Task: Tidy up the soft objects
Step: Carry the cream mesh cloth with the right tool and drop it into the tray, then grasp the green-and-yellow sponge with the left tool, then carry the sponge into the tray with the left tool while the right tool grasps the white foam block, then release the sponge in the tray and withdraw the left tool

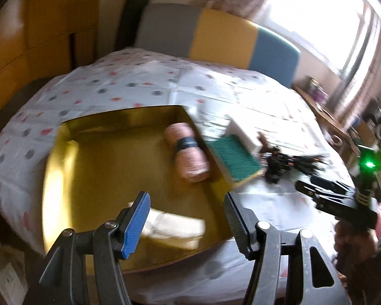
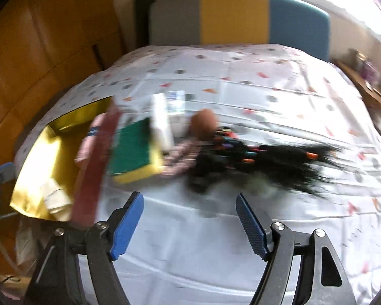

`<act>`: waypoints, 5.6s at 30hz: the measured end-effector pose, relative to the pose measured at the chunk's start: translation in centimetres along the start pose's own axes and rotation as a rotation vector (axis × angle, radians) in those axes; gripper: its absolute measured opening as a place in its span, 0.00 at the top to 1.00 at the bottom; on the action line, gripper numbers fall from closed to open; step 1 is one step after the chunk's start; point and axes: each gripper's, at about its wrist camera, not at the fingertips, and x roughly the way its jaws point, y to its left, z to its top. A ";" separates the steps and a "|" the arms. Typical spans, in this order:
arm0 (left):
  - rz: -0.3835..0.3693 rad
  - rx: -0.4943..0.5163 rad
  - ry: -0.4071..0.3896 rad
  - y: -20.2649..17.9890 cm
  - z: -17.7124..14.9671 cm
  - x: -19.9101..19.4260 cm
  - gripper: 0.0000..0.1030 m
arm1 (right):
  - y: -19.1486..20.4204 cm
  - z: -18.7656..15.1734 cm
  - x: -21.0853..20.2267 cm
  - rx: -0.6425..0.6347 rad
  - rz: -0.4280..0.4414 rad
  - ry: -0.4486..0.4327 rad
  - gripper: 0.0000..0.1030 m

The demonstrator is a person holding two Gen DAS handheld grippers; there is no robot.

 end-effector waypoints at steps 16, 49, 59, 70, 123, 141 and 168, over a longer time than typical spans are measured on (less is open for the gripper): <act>-0.129 -0.120 0.342 -9.1 6.3 12.9 0.19 | -5.5 -0.3 -0.2 0.158 -0.016 -0.045 0.20; 0.026 -0.039 0.341 -10.8 4.7 16.8 0.29 | -8.1 -0.2 -2.2 0.286 -0.017 -0.113 0.16; -0.075 0.187 0.322 -13.7 -3.1 11.9 0.29 | -9.2 -0.3 -2.1 0.333 -0.045 -0.102 0.16; -0.011 0.358 0.211 -15.9 -6.1 11.4 0.29 | -8.4 -0.5 -1.2 0.299 -0.057 -0.073 0.16; -0.224 0.344 0.024 -7.7 -7.9 1.7 0.30 | 6.4 5.8 5.7 -0.177 0.133 0.137 0.47; -0.189 0.049 -0.017 -1.6 -3.7 -0.6 0.30 | 2.3 -3.5 6.0 -0.171 0.024 0.269 0.46; 0.110 -0.195 0.166 9.1 5.9 13.0 0.26 | 2.3 -3.8 6.3 -0.203 0.015 0.262 0.45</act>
